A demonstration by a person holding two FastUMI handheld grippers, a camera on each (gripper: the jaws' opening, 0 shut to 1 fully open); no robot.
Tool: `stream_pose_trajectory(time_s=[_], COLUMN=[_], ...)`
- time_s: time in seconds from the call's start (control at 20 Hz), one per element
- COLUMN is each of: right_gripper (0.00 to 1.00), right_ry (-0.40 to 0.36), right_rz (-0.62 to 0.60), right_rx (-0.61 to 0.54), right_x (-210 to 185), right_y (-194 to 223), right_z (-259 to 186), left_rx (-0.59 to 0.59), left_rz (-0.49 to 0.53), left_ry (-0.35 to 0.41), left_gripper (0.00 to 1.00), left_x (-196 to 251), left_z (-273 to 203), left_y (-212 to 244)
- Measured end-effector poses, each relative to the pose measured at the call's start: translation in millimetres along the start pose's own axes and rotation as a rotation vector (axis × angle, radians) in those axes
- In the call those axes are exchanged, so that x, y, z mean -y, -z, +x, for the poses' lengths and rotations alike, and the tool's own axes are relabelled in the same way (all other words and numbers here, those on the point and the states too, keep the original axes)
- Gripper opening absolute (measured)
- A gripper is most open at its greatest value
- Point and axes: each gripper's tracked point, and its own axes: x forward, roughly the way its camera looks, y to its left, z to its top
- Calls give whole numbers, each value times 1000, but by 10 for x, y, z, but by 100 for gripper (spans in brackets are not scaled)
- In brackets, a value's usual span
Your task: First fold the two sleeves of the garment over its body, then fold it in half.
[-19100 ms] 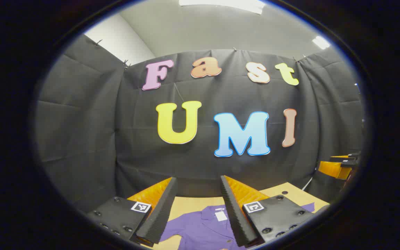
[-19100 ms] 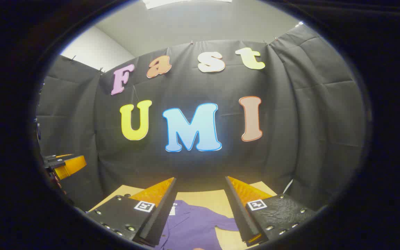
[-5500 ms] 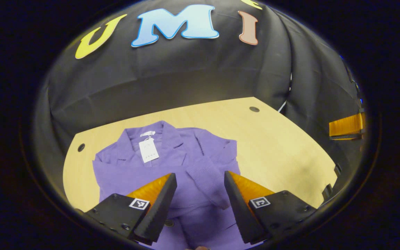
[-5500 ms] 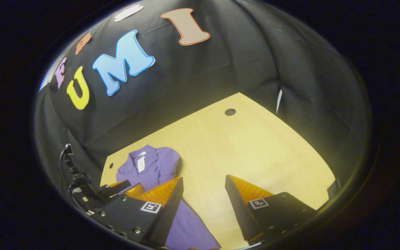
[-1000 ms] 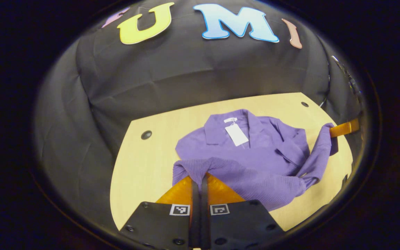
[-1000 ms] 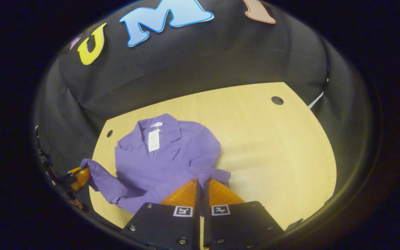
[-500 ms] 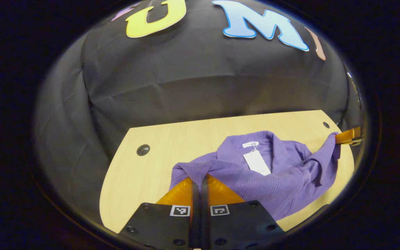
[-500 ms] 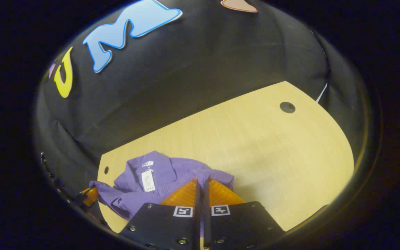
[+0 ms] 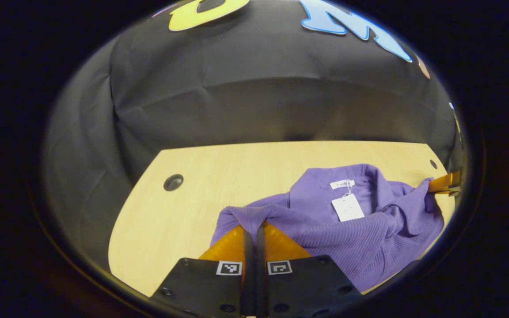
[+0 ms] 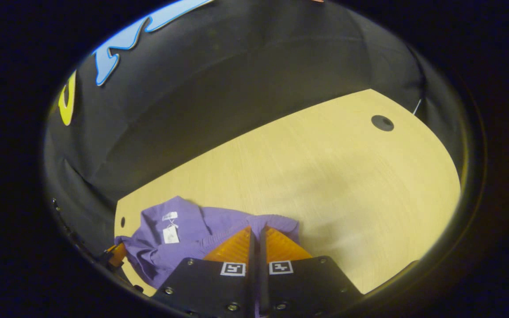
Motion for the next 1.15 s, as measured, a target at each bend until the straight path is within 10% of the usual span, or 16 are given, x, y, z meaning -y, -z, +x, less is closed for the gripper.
stream_pose_trajectory(time_s=[0.15, 0.2, 0.35, 1.15], right_gripper=[15, 34, 65, 60], right_ry=[-4, -7, 13, -85], right_rz=[-11, -14, -48, -303], right_rx=[-13, -5, 40, 536], right_x=[-7, -29, -40, -1025], right_y=[53, 46, -20, -534], right_z=[-38, -77, -241, -2731], left_rx=[6, -4, 25, 655], left_rz=[-68, -73, -62, 205], left_ry=[31, 40, 43, 124], left_gripper=[14, 17, 74, 75], left_x=[78, 87, 95, 839], left_z=[-37, -91, -253, -3247], left_y=[31, 53, -25, -1599])
